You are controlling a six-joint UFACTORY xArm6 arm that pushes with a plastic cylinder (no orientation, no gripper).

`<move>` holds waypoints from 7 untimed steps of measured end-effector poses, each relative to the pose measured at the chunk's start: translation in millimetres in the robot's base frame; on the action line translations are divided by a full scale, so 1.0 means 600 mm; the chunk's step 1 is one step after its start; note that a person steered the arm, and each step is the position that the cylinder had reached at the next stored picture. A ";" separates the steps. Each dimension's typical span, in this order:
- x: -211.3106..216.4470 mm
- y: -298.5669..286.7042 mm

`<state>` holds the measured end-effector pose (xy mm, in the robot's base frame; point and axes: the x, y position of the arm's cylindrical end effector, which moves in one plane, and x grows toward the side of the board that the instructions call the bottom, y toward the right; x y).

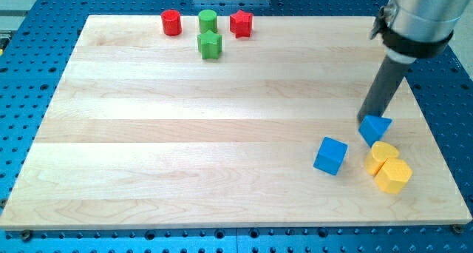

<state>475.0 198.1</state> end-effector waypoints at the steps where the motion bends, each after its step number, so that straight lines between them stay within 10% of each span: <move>1: 0.040 -0.048; 2: -0.064 -0.095; 4: -0.119 -0.483; 7: -0.294 -0.588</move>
<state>298.5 -154.6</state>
